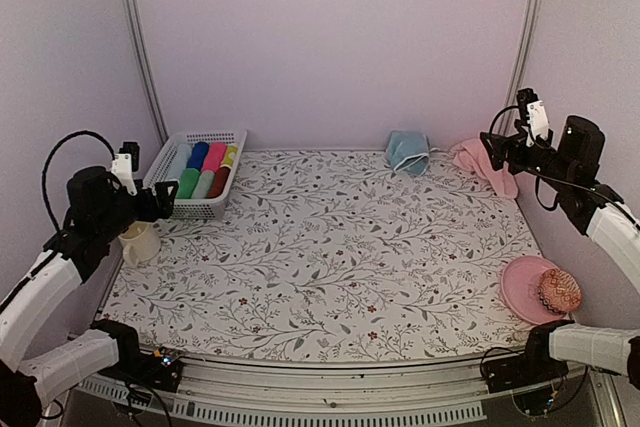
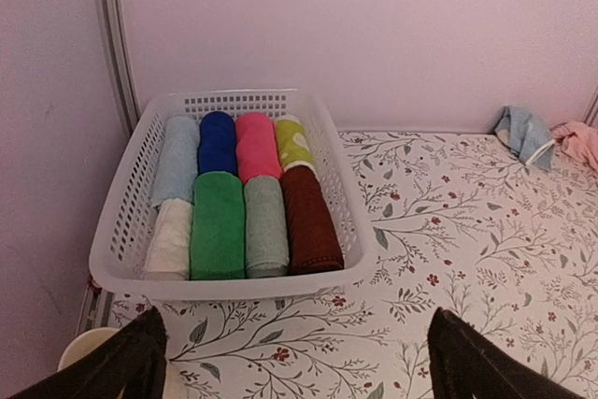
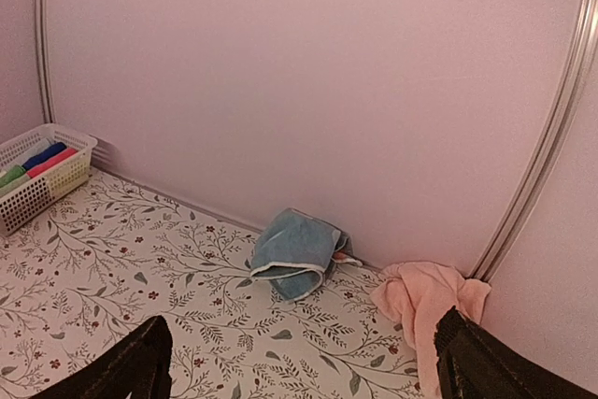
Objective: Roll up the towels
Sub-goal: Pick up the towel from the corner of the board.
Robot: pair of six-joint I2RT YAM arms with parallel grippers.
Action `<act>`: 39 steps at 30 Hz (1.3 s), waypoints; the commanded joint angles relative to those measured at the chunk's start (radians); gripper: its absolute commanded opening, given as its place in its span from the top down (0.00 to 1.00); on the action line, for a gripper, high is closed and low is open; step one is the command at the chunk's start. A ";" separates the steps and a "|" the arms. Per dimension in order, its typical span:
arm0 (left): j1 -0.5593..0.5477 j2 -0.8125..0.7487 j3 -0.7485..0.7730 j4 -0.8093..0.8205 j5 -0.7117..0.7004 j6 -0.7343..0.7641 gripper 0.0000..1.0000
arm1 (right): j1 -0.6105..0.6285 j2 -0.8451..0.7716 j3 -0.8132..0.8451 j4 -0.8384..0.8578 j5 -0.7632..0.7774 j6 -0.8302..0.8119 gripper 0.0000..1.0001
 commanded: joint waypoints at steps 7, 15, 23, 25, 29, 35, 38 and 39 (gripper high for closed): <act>-0.044 0.139 -0.128 0.437 -0.043 -0.056 0.03 | -0.075 0.033 0.100 0.012 -0.293 0.083 0.01; -0.155 0.399 0.015 0.481 -0.144 -0.059 0.03 | -0.094 0.141 0.145 -0.036 -0.403 0.067 0.01; -0.304 0.811 0.401 0.412 -0.297 -0.006 0.03 | -0.096 0.226 0.162 -0.071 -0.425 0.046 0.01; -0.331 0.921 0.512 0.380 -0.360 0.011 0.03 | -0.095 0.242 0.163 -0.075 -0.426 0.040 0.01; -0.356 1.130 0.703 0.313 -0.467 0.042 0.03 | -0.094 0.270 0.170 -0.086 -0.428 0.033 0.01; -0.351 1.361 0.897 0.196 -0.613 0.092 0.03 | -0.092 0.285 0.175 -0.097 -0.433 0.022 0.01; -0.318 1.396 0.910 0.166 -0.618 0.060 0.03 | -0.092 0.288 0.178 -0.100 -0.430 0.017 0.01; -0.304 1.396 0.900 0.168 -0.616 0.050 0.03 | -0.092 0.288 0.179 -0.101 -0.430 0.016 0.01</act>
